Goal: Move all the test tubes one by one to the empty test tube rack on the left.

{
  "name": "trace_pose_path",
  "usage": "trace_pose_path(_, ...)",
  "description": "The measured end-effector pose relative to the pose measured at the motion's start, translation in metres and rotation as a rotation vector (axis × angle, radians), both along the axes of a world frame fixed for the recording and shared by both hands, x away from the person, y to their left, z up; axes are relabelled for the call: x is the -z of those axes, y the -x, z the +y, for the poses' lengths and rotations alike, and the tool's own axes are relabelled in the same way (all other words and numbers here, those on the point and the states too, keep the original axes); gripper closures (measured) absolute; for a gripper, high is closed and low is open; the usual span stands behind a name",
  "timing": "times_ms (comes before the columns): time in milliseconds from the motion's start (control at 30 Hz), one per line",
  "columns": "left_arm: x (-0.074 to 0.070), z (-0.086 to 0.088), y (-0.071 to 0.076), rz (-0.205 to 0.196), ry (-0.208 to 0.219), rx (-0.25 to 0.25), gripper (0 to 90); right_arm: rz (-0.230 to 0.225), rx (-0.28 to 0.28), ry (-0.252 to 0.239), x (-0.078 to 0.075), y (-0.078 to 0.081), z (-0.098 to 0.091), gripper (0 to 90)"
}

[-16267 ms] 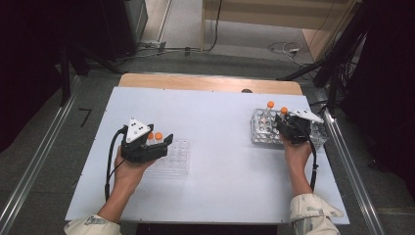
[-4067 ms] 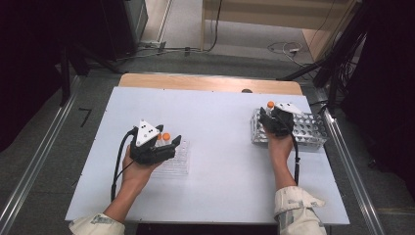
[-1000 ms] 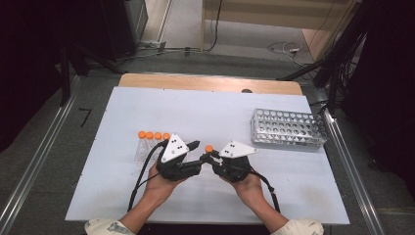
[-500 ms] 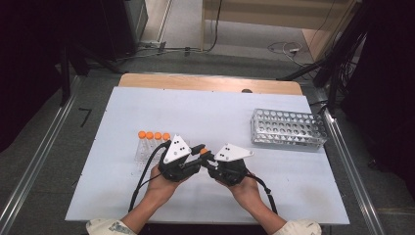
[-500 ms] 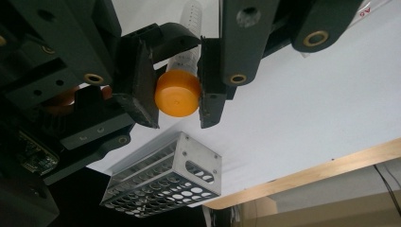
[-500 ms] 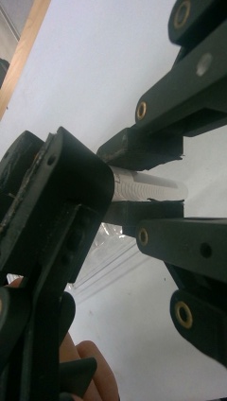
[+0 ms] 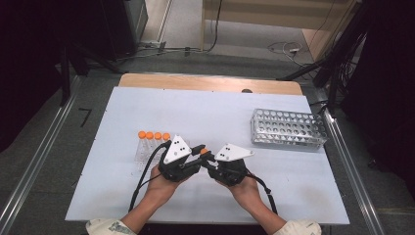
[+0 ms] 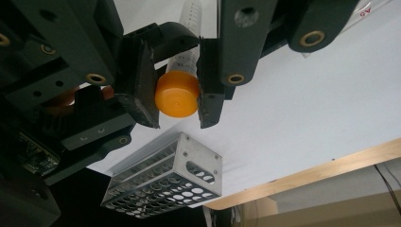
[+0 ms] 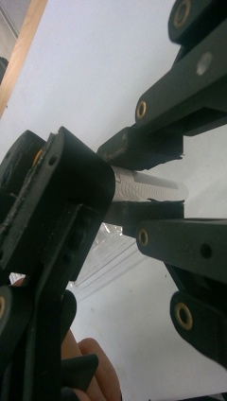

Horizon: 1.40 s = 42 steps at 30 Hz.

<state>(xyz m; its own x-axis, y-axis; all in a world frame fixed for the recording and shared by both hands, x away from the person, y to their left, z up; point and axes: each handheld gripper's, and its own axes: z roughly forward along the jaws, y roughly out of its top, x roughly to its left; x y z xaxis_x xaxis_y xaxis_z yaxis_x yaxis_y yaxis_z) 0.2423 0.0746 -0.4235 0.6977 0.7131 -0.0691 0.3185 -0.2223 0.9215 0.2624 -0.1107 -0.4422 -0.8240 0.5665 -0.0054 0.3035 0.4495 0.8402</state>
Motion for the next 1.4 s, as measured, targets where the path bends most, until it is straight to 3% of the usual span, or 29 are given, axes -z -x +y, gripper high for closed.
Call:
trace_pose_path(67, -0.001, 0.000, 0.000, 0.000, 0.007, -0.001, 70.7, 0.000, -0.008, -0.006, 0.000, 0.000, 0.000, 68.1)
trace_pose_path(267, -0.008, 0.007, -0.001, -0.009, 0.032, -0.008, 70.7, 0.021, -0.018, -0.023, -0.003, 0.000, 0.000, 34.4)
trace_pose_path(400, -0.019, 0.017, -0.002, -0.024, 0.064, -0.031, 70.8, 0.045, -0.006, -0.038, -0.004, -0.002, -0.002, 24.8)
trace_pose_path(700, -0.039, 0.046, -0.003, -0.063, 0.127, -0.103, 70.7, 0.069, -0.007, -0.034, -0.002, -0.004, -0.001, 22.0)
trace_pose_path(767, -0.040, 0.050, -0.004, -0.067, 0.120, -0.126, 70.7, 0.067, -0.007, -0.032, -0.002, -0.004, -0.001, 22.0)
trace_pose_path(867, -0.040, 0.055, -0.006, -0.100, 0.076, -0.175, 70.7, 0.068, -0.005, -0.028, -0.001, -0.005, -0.001, 22.0)
trace_pose_path(1033, -0.035, 0.062, -0.013, -0.110, 0.041, -0.239, 70.7, 0.068, -0.002, -0.021, 0.000, -0.005, 0.000, 22.0)
trace_pose_path(1267, -0.027, 0.065, -0.020, -0.108, 0.004, -0.268, 70.7, 0.065, 0.002, -0.021, 0.000, -0.005, -0.001, 22.0)
trace_pose_path(1400, -0.021, 0.063, -0.024, -0.080, -0.008, -0.260, 70.6, 0.064, 0.002, -0.014, 0.001, -0.005, 0.000, 22.0)
